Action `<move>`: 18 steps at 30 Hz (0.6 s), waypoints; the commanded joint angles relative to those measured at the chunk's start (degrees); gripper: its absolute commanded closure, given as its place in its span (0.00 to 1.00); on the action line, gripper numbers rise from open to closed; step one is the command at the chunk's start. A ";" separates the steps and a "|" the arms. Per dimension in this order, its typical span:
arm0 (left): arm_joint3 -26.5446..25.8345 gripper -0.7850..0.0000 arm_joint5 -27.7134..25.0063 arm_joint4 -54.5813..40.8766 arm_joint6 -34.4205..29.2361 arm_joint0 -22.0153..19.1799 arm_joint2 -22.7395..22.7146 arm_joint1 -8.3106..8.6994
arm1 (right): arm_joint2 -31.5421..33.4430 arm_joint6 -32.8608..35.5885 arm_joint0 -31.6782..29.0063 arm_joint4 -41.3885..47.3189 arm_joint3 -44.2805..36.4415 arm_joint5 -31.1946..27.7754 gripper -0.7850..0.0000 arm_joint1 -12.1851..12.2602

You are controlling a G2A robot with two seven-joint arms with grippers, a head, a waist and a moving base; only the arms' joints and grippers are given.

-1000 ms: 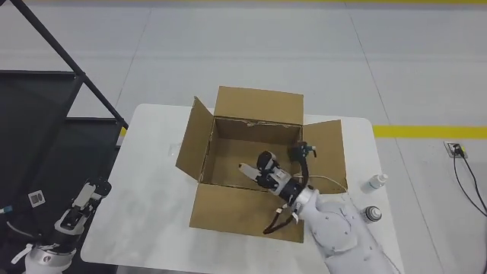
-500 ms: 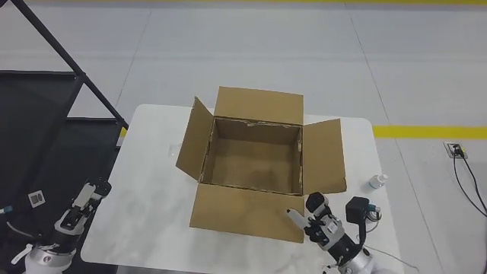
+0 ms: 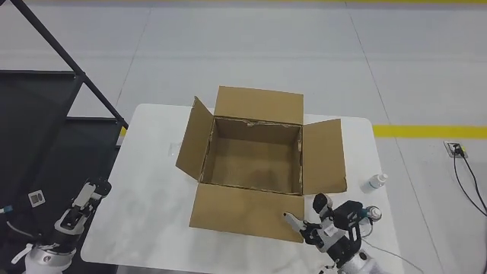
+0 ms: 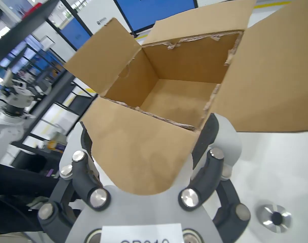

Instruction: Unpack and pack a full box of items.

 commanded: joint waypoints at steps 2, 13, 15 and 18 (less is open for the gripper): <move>0.00 0.00 0.00 0.00 0.00 0.00 0.00 0.00 | 4.14 -1.70 -4.70 -6.11 -1.75 0.52 0.00 0.51; 0.00 0.00 0.00 0.00 0.00 0.00 0.00 0.00 | 7.03 13.04 -3.24 -14.37 3.79 5.89 0.00 1.28; 0.00 0.00 0.00 0.00 0.00 0.00 0.00 0.00 | 6.34 15.92 -1.40 -15.43 5.88 6.68 0.00 1.33; 0.00 0.00 0.00 0.00 0.00 0.00 0.00 0.00 | 5.37 18.84 1.29 -16.02 8.76 8.34 0.00 1.30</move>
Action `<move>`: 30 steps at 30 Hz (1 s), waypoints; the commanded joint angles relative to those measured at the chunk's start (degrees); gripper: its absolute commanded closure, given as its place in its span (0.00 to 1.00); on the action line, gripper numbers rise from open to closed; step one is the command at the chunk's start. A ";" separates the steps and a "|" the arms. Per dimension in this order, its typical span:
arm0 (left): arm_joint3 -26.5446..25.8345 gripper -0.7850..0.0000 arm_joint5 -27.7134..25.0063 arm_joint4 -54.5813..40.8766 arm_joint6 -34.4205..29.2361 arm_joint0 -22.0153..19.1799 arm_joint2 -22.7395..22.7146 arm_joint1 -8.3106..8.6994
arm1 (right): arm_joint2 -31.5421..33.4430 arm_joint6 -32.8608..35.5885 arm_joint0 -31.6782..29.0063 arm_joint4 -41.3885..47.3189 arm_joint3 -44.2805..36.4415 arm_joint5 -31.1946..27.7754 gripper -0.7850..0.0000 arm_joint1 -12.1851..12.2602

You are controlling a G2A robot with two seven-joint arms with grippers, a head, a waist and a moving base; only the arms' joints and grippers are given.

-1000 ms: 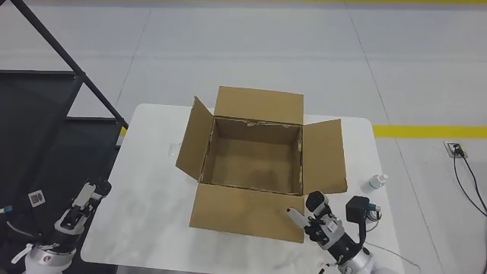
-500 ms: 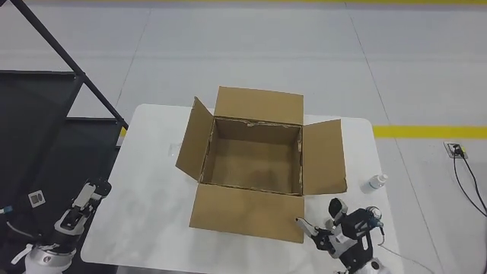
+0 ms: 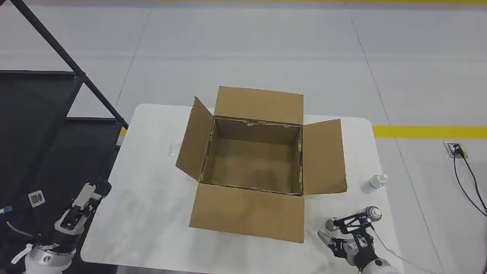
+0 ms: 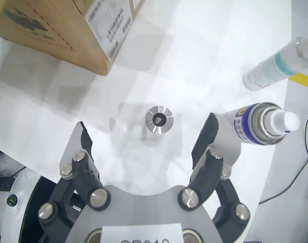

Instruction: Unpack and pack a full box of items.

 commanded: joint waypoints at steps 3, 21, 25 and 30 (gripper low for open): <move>0.00 0.00 0.00 0.00 0.00 0.00 0.00 0.00 | -0.43 1.83 2.40 0.58 2.72 0.12 0.00 0.05; 0.00 0.00 0.00 0.00 0.00 0.00 0.00 0.00 | -0.59 5.57 7.60 5.52 8.03 -1.77 0.87 0.55; 0.00 0.00 0.00 0.00 0.00 0.00 0.00 0.00 | 1.24 2.86 5.96 8.29 5.13 -1.75 1.00 0.68; 0.00 0.00 0.00 0.00 0.00 0.00 0.00 0.00 | 3.79 -1.05 1.32 12.39 -6.37 2.00 1.00 0.56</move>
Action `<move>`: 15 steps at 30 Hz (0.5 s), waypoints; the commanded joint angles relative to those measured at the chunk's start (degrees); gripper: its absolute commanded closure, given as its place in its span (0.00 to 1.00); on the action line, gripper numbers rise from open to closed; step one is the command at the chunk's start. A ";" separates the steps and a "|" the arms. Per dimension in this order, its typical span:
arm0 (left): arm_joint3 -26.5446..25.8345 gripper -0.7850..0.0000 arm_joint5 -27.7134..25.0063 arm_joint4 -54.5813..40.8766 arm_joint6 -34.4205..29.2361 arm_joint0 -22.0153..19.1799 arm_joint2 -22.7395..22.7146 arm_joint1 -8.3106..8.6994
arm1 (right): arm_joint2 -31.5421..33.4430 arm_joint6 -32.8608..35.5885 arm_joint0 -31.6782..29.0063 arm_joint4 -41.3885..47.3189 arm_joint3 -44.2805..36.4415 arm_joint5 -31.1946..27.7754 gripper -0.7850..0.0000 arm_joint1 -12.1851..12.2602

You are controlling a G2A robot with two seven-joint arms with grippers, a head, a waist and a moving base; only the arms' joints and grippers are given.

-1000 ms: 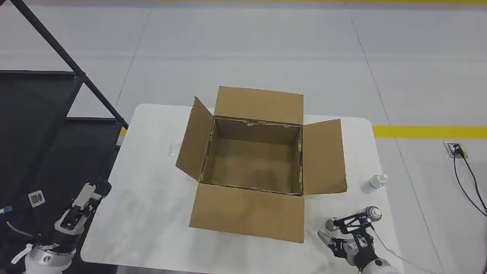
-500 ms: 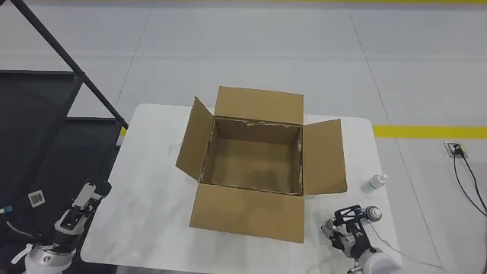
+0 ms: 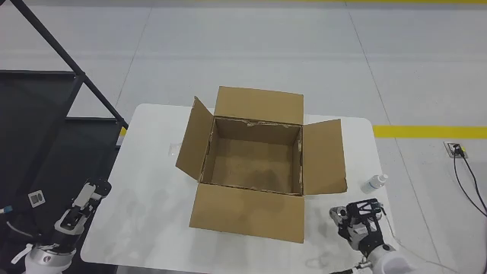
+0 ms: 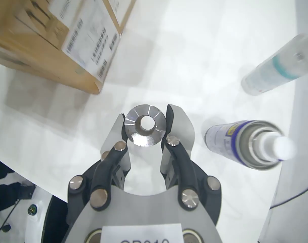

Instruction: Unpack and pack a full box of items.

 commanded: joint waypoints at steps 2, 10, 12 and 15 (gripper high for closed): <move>0.00 0.00 0.00 0.00 0.00 0.00 0.00 0.00 | 0.19 -1.85 -2.49 1.34 -9.16 4.27 1.00 -0.25; 0.00 0.00 0.00 0.00 0.00 0.00 0.00 0.00 | -6.85 -6.77 1.86 -3.25 -20.57 15.29 1.00 -1.07; 0.00 0.00 0.00 0.00 0.00 0.00 0.00 0.00 | -10.22 -6.76 5.10 -5.13 -20.57 17.50 1.00 -1.33; 0.00 0.00 0.00 0.00 0.00 0.00 0.00 0.00 | -15.26 -4.12 9.62 -5.86 -20.57 16.84 1.00 -1.60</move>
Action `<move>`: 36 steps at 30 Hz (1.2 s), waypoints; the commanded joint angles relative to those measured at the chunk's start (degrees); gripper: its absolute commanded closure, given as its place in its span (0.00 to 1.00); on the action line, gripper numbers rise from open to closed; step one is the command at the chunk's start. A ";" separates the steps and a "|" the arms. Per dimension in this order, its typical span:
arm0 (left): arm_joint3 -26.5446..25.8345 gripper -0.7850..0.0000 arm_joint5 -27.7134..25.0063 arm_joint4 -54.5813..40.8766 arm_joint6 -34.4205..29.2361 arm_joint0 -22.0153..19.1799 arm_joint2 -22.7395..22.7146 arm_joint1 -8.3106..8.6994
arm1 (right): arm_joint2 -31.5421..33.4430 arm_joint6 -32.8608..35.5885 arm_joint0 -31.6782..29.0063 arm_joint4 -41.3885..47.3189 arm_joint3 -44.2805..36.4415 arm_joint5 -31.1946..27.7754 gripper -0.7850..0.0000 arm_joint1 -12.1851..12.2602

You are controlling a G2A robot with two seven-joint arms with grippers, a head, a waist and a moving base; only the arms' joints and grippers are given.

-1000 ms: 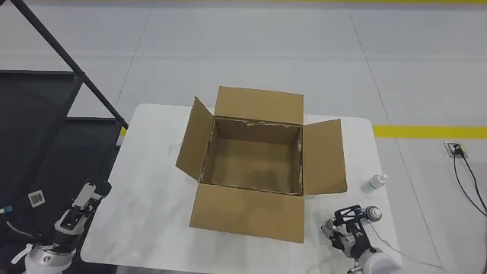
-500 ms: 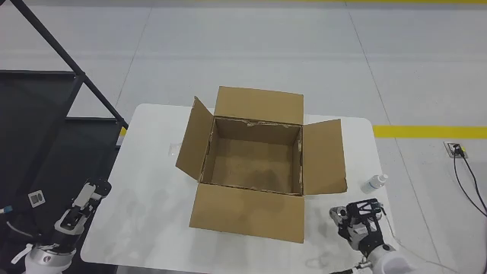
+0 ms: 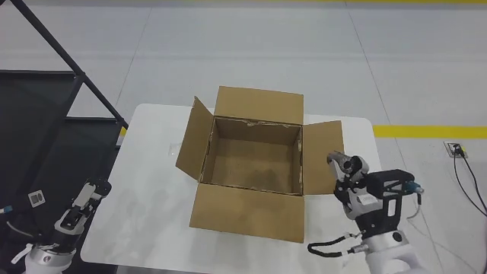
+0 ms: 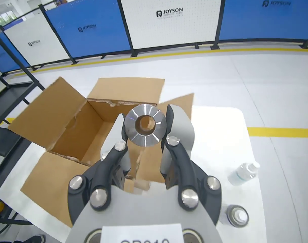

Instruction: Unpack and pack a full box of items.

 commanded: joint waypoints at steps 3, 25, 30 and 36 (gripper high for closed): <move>0.00 0.00 0.00 0.00 0.00 0.00 0.00 0.00 | -7.16 7.61 6.00 -3.55 1.53 -2.00 1.00 -0.24; 0.00 0.00 0.00 0.00 0.00 0.00 0.00 0.00 | -43.25 25.83 60.09 4.99 69.22 15.05 1.00 -16.92; 0.00 0.00 0.00 0.00 0.00 0.00 0.00 0.00 | -45.23 22.96 63.75 8.49 80.00 16.42 1.00 -20.39; 0.00 0.00 0.00 0.00 0.00 0.00 0.00 0.00 | -44.91 19.40 65.15 13.07 89.56 14.04 1.00 -22.92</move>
